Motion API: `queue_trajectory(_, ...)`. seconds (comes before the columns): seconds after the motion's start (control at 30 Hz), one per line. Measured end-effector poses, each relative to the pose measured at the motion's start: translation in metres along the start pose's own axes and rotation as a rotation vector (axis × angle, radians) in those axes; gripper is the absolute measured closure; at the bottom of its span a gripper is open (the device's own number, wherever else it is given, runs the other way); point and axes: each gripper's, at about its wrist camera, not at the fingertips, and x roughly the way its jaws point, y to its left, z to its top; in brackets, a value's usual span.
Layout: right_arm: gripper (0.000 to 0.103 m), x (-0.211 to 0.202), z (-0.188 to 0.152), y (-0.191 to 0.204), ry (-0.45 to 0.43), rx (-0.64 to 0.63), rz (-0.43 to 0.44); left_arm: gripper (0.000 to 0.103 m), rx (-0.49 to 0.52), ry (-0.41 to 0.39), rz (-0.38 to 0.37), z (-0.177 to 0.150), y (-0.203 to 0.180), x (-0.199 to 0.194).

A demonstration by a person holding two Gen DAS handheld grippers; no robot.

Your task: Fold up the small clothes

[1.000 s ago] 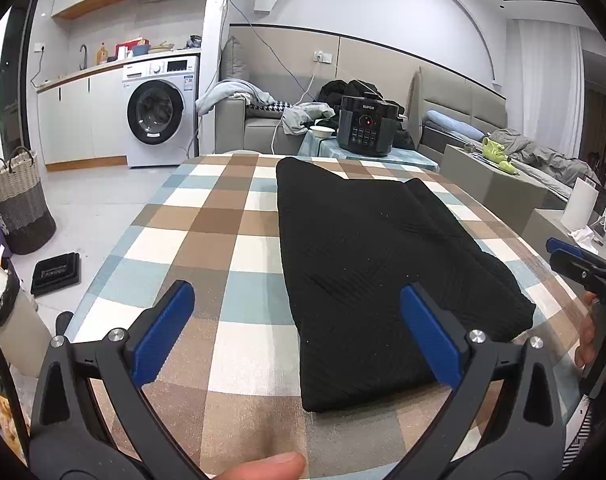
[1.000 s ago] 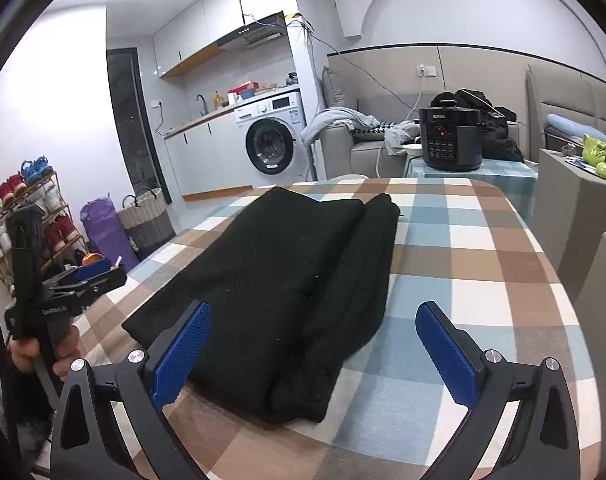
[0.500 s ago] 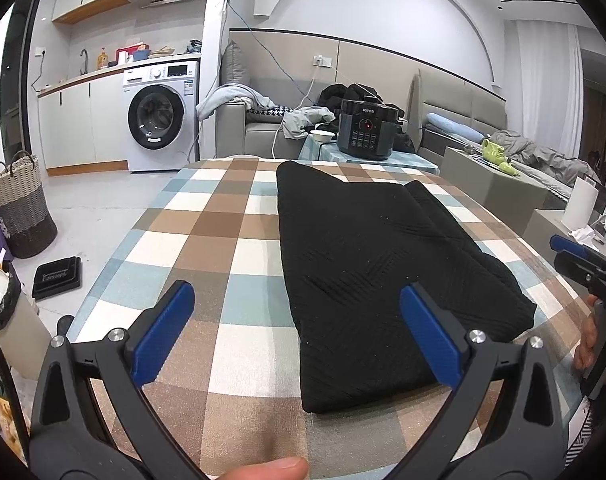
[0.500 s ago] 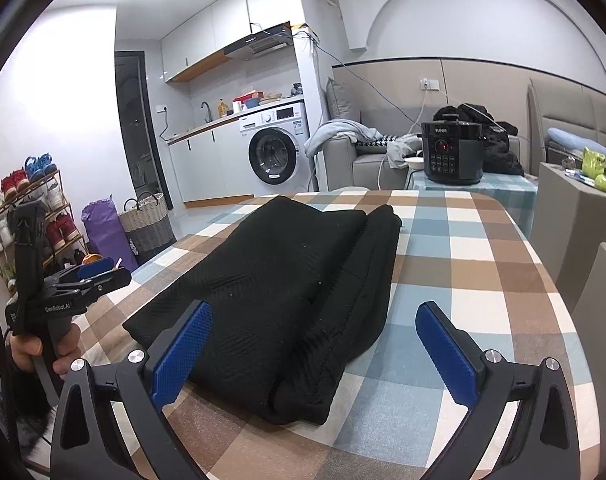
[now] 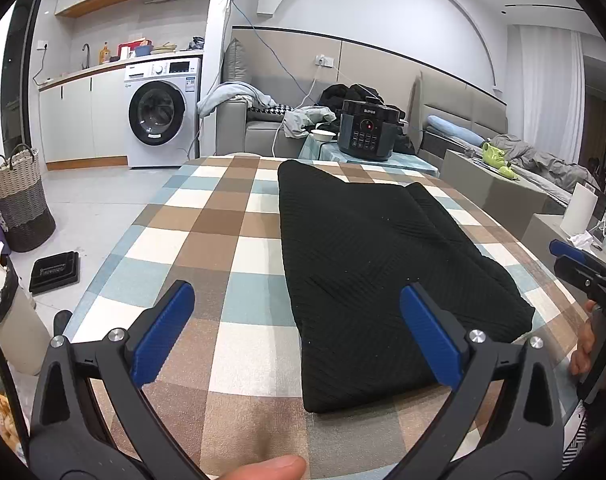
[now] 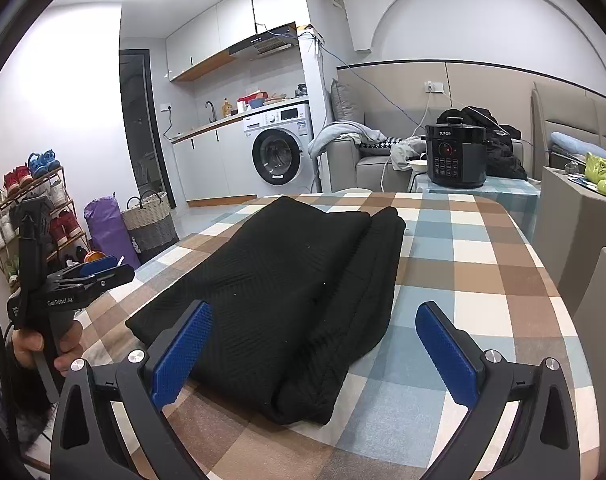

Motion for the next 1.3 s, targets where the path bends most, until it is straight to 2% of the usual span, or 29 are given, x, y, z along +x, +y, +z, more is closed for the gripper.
queue_trajectory(1.3, 0.0, 0.0006, -0.0006, 0.0006, 0.001, 0.003, 0.001, 0.001, 0.004, -0.007, 0.004, -0.0003, -0.0018, -0.002)
